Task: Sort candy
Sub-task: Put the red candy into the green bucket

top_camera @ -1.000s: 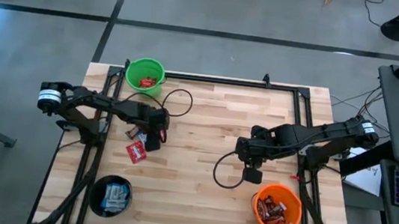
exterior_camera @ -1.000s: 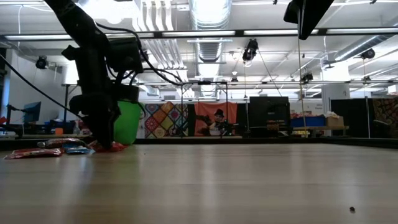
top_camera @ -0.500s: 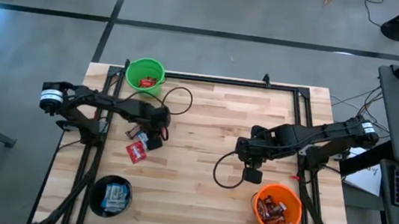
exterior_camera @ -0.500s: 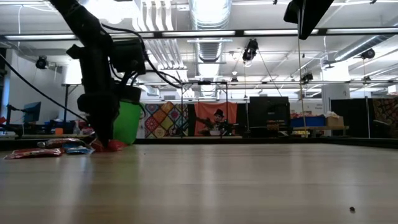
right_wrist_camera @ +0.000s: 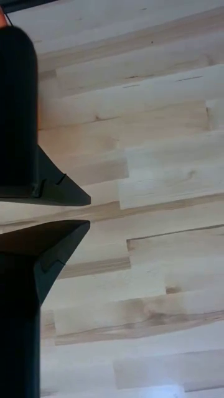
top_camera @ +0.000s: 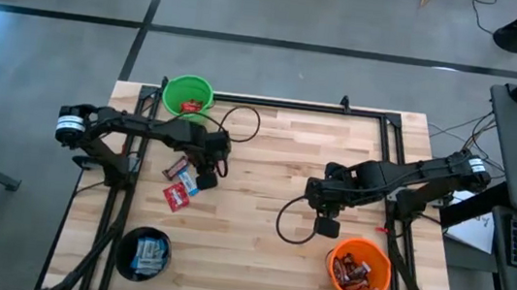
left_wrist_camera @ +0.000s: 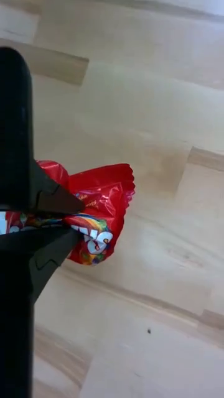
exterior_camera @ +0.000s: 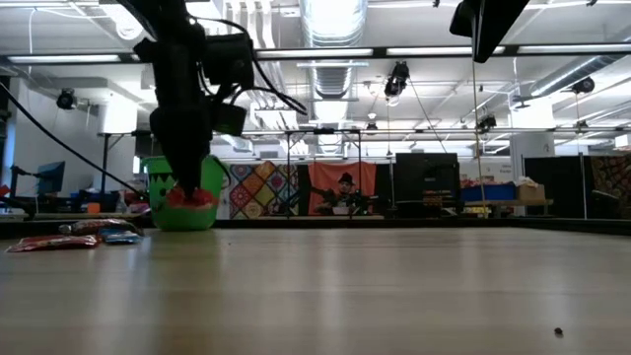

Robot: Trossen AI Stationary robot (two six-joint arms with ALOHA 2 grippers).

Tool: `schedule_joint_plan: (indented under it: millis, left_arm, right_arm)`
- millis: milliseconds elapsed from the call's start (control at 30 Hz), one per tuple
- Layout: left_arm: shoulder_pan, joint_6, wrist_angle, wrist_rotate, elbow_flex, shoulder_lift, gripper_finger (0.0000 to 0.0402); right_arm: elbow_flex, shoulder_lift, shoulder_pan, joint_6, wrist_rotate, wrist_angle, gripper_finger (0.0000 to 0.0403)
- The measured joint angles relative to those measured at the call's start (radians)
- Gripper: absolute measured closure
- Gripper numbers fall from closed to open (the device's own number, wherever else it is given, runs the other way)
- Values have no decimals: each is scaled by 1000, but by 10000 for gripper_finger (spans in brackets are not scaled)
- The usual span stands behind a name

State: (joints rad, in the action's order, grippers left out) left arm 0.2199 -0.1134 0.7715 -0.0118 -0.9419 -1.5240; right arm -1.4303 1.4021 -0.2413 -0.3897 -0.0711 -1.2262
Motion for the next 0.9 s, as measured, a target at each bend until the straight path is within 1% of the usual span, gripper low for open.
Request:
schedule_joint_plan:
  millis: [167,300,500,633,767,900]
  left_arm:
    - [9,-2,63,-12,-62,1,401]
    - [21,2,165,-71,-137,3,401]
    - [39,40,329,-100,-305,16,401]
    - [53,64,429,-144,-435,20,401]
    - [99,87,521,-189,-550,20,401]
    - [180,107,584,-208,-636,21,401]
  right_arm:
    - [0,0,0,0,0,0,364]
    - [0,0,0,0,0,0,364]
    - [0,0,0,0,0,-4,364]
    - [0,0,0,8,0,-19,364]
    - [0,0,0,11,0,-48,364]
    - [0,0,0,40,0,-61,364]
